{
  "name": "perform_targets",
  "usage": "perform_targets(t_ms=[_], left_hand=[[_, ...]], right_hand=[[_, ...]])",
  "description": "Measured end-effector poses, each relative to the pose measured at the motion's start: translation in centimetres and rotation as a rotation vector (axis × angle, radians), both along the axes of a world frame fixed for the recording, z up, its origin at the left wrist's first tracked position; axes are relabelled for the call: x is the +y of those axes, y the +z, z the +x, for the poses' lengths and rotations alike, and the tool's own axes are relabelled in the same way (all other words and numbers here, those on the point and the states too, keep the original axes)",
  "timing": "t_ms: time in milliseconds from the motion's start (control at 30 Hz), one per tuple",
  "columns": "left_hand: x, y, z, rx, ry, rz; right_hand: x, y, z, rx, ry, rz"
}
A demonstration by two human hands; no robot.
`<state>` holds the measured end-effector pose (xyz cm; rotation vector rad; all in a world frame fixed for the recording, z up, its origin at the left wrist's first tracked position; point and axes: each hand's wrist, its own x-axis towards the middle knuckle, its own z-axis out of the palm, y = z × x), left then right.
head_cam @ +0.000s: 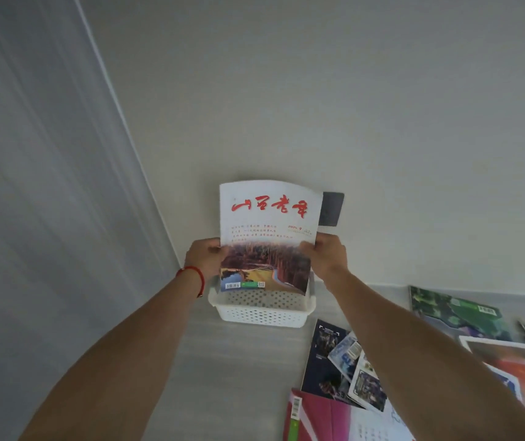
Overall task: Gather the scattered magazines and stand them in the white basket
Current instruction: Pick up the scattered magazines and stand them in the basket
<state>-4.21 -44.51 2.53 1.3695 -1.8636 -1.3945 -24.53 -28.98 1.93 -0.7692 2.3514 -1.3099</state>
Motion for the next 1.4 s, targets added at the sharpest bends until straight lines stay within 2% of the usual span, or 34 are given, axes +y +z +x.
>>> perform_targets(t_ms=[167,300,433,533,633,733,900,1267,1333,1400], left_hand=[[-2.3,-3.2,-1.2,-0.028,0.076,-0.108],[-3.6,-5.4,-2.6,-0.032,0.086,-0.123],[-4.2,-7.4,-3.5,-0.007,0.138,-0.130],[-4.6,-8.4,-4.0,-0.034,0.179,-0.212],[-4.3,-8.1,-4.5,-0.110,0.177,-0.343],[-4.4,-7.6,-4.9,-0.159,0.185,-0.353],[-4.7,-7.1,-4.8,-0.223,0.155,-0.317],[-2.6,-5.6,-4.3,-0.166,0.177,-0.188],[-0.8,-5.0,-4.2,-0.175,0.225,-0.237],[2.4,-4.8,-3.7,-0.114,0.274,-0.416]], right_hand=[[-1.7,-3.1,-1.0,0.032,-0.049,-0.020],[-2.8,-5.7,-1.7,0.047,-0.073,-0.034],[-3.2,-6.9,-2.4,0.068,-0.076,-0.004],[-3.4,-6.9,-2.9,0.099,-0.063,0.002],[-3.4,-6.9,-3.0,0.111,-0.076,-0.024],[-3.6,-7.2,-2.9,0.124,-0.096,0.005],[-3.7,-6.8,-3.1,0.095,-0.116,0.018],[-1.5,-6.6,-3.6,-0.015,-0.082,0.088],[0.3,-6.6,-3.7,0.020,-0.050,0.112],[3.7,-7.0,-3.7,0.080,-0.001,0.134]])
